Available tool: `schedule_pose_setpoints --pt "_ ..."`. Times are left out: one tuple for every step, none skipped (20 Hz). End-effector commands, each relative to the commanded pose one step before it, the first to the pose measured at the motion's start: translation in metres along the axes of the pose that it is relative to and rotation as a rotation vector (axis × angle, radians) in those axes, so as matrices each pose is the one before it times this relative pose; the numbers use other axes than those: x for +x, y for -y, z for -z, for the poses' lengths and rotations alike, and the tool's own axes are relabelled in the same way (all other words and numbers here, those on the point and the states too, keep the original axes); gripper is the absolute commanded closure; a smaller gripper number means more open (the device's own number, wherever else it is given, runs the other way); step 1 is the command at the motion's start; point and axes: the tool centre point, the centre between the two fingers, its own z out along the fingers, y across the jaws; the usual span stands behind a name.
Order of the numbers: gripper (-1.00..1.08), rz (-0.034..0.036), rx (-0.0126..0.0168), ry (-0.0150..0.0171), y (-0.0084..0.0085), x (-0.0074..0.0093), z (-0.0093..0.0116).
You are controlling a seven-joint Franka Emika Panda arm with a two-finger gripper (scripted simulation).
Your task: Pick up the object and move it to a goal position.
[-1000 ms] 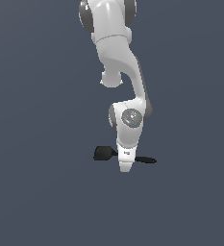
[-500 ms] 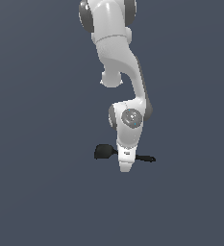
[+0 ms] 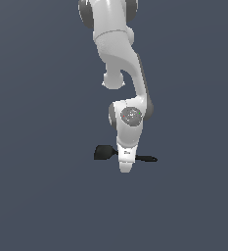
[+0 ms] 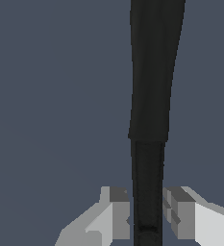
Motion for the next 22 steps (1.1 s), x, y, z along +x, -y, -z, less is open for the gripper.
schedule_pose_setpoints --pt "1.08 -0.00047 -0.00257 0.00018 0.00339 -0.00627 0.00898" --pt "1.08 0.0 0.0 0.0 0.00217 -0.00308 0.00393" --pt "1.08 0.00004 0.00002 0.00069 0.00238 -0.00332 0.00421" --pt "1.08 0.0 0.0 0.0 0.00258 -0.00367 0.00468" --pt "1.08 0.0 0.0 0.0 0.00279 -0.00397 0.00507" --pt "1.08 0.0 0.0 0.0 0.00299 -0.00427 0.00545" --pt "1.08 0.00004 0.00005 0.00069 0.0032 -0.0045 0.00575" --pt "1.08 0.0 0.0 0.0 0.00341 -0.00488 0.00624" --pt "1.08 0.00004 0.00007 0.00069 0.00362 -0.00511 0.00653" --pt "1.08 0.0 0.0 0.0 0.00382 -0.00549 0.00703" --pt "1.08 0.0 0.0 0.0 0.00393 -0.00565 0.00725" --pt "1.08 0.00004 0.00012 0.00068 0.00393 -0.00558 0.00716" --pt "1.08 0.0 0.0 0.0 0.00394 -0.00568 0.00731" --pt "1.08 0.0 0.0 0.0 0.00394 -0.00569 0.00734" --pt "1.08 0.0 0.0 0.0 0.00394 -0.0057 0.00737" --pt "1.08 0.0 0.0 0.0 0.00393 -0.0057 0.0074" --pt "1.08 0.0 0.0 0.0 0.00393 -0.0057 0.00743" --pt "1.08 0.0 0.0 0.0 0.00393 -0.00571 0.00746" --pt "1.08 0.0 0.0 0.0 0.00392 -0.00571 0.00749" --pt "1.08 0.0 0.0 0.0 0.00392 -0.00571 0.00753" --pt "1.08 0.0 0.0 0.0 0.00392 -0.00572 0.00758" --pt "1.08 0.0 0.0 0.0 0.00392 -0.00573 0.00763"
